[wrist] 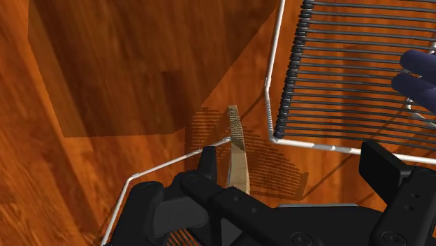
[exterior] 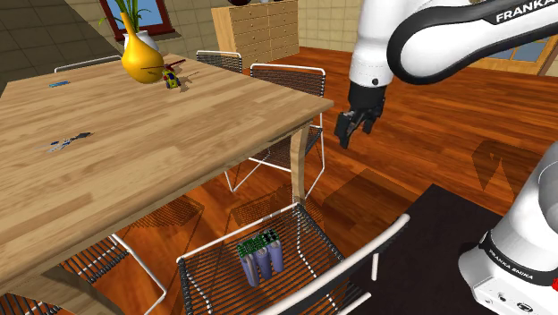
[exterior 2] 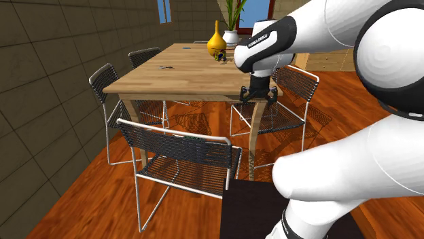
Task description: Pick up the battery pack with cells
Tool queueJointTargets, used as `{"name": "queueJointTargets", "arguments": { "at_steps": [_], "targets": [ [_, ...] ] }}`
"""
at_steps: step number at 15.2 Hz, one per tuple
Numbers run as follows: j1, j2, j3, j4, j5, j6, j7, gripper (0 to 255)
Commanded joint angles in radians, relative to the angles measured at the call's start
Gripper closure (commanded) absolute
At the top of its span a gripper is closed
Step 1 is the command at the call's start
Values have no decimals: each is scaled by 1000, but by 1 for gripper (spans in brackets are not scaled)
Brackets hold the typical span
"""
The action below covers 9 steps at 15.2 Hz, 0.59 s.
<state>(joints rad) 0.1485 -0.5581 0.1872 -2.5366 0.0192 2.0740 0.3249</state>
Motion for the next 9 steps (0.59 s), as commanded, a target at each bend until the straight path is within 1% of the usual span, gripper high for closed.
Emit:
{"name": "queueJointTargets", "arguments": {
  "at_steps": [1,5,9],
  "targets": [
    [14,50,27,-13,8,63,19,0],
    [39,162,86,-7,11,166,64,0],
    [55,287,146,18,-7,263,119,0]
  ]
}}
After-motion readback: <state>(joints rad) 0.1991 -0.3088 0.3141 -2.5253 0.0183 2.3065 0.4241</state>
